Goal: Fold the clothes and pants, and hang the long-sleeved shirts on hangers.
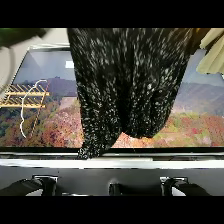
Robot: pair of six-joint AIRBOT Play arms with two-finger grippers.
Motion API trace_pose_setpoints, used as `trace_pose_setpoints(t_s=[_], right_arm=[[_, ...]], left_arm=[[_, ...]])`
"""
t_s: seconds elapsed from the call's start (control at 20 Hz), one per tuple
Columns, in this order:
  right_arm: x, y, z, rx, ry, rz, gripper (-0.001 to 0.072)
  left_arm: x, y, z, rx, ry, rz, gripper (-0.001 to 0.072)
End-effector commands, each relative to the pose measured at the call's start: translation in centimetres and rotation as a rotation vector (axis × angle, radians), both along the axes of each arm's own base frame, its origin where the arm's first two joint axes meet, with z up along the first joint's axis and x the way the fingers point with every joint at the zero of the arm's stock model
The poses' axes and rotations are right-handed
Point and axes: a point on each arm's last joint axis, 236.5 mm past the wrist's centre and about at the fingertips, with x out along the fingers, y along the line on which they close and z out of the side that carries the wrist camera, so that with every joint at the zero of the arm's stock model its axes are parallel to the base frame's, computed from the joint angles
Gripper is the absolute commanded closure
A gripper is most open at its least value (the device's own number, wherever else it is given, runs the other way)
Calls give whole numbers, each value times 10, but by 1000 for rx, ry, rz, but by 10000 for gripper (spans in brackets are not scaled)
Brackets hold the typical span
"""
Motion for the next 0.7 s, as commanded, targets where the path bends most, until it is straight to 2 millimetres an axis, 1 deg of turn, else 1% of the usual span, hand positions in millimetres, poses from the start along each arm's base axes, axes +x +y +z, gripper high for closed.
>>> trace_pose_setpoints(t_s=[0.0, 0.1, 0.15, 0.25, 0.3, 0.35, 0.4, 0.5, 0.6, 0.65], right_arm=[[20, 11, -82, -65, 254, 69, 675], [27, 15, -124, -125, 337, 87, 676], [27, 15, -144, -197, 367, 89, 676], [21, 15, -176, -366, 421, 68, 676], [15, 20, -186, -408, 439, 67, 677], [6, 26, -195, -435, 456, 77, 677], [-4, 27, -205, -469, 480, 69, 677], [-28, 15, -226, -515, 528, 26, 677], [-66, -3, -253, -515, 598, -17, 677], [-88, -11, -266, -489, 634, -43, 677]], left_arm=[[12, -29, -89, 99, 219, -75, 687], [19, -44, -129, 130, 300, -97, 687], [21, -49, -147, 134, 349, -99, 686], [20, -58, -185, 162, 448, -111, 687], [17, -57, -201, 189, 486, -105, 687], [16, -54, -214, 222, 511, -88, 687], [12, -47, -227, 262, 542, -62, 687], [-3, -35, -249, 353, 611, -35, 687], [-22, -30, -259, 425, 632, -44, 688], [-33, -31, -261, 425, 648, -37, 687]])
